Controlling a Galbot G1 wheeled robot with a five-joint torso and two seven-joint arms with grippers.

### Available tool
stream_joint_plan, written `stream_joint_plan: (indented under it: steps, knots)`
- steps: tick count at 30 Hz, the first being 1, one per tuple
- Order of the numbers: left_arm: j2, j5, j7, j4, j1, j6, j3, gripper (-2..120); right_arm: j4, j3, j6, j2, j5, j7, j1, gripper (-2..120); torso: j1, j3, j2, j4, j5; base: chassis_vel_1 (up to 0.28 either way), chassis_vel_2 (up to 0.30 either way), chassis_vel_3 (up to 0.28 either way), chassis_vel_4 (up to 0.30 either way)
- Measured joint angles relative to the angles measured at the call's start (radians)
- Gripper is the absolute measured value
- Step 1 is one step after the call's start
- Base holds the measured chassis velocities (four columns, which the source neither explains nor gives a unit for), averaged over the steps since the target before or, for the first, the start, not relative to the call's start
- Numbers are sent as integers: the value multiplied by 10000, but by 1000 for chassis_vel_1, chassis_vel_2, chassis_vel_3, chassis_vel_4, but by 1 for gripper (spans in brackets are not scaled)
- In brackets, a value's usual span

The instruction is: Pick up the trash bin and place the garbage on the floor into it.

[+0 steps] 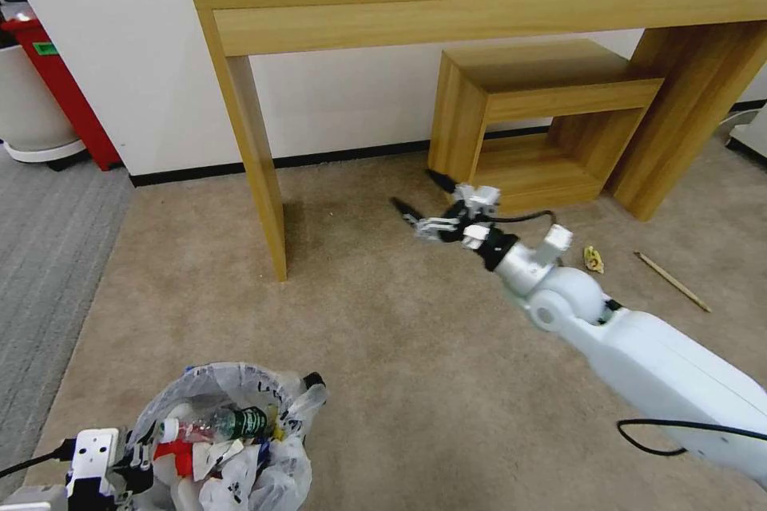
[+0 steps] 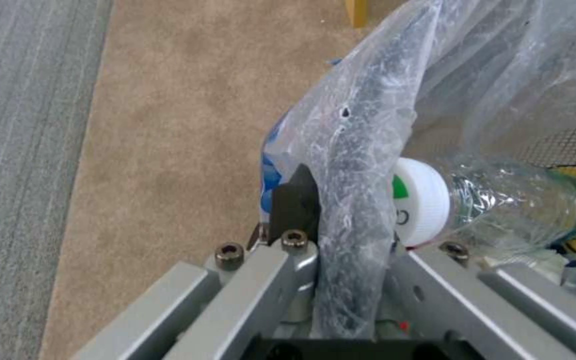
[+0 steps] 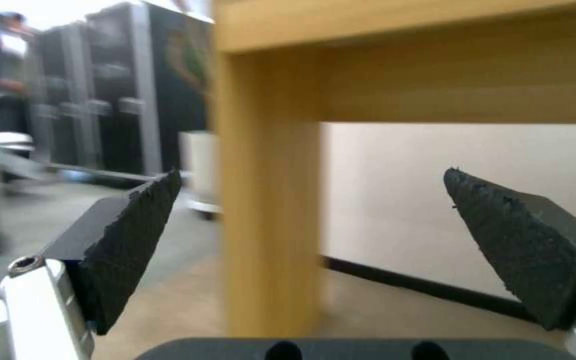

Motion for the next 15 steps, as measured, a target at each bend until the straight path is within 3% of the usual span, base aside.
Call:
stream_joint_plan:
  steps: [7, 15]
  knots:
    - [163, -81, 162, -5, -66, 43, -190, 0, -162, 2004, -384, 419, -1431, 1193, -2150, 100, 0, 0, 0, -4, 1, 0, 0, 0, 0]
    - [176, 356, 457, -9, -145, 2, -68, 0, -155, 4183, -332, 876, -2663, 1721, -4221, 100, 0, 0, 0, -1, 1, 0, 0, 0, 0]
